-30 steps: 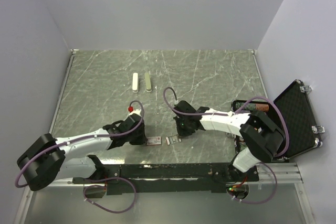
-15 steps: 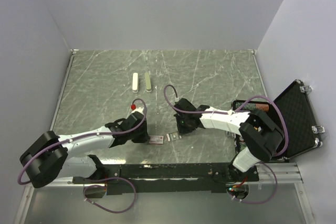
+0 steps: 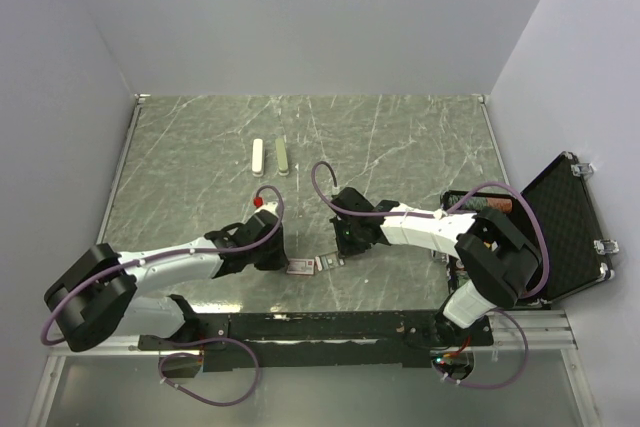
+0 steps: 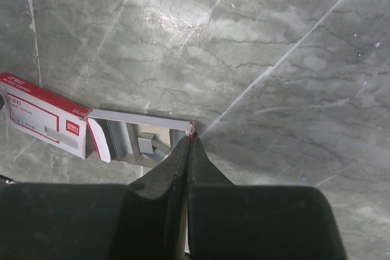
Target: Unload the staples from the stapler
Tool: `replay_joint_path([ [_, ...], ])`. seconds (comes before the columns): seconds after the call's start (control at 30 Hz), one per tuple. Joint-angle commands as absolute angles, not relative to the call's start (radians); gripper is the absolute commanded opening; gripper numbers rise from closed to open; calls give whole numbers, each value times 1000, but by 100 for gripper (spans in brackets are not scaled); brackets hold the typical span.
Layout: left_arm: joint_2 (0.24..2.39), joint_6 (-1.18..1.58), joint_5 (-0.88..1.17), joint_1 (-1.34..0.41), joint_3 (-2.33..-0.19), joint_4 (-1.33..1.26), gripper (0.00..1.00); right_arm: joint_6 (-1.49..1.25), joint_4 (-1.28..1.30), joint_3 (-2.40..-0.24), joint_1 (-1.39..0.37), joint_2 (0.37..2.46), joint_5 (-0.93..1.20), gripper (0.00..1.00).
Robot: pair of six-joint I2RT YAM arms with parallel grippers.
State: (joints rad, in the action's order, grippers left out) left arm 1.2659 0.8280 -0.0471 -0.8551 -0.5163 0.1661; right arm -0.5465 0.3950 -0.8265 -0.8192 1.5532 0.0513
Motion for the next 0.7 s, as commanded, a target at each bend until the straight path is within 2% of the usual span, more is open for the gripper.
replay_joint_path([
  [0.0, 1221, 821, -54, -859, -526, 190, 1, -560, 385, -825, -815, 1536, 52, 0],
  [0.3, 1170, 833, -60, -859, -489, 219, 1, -580, 394, -762, -816, 1493, 43, 0],
  [0.67, 1233, 825, -43, -859, -462, 157, 1, -584, 405, -788, -831, 1499, 35, 0],
])
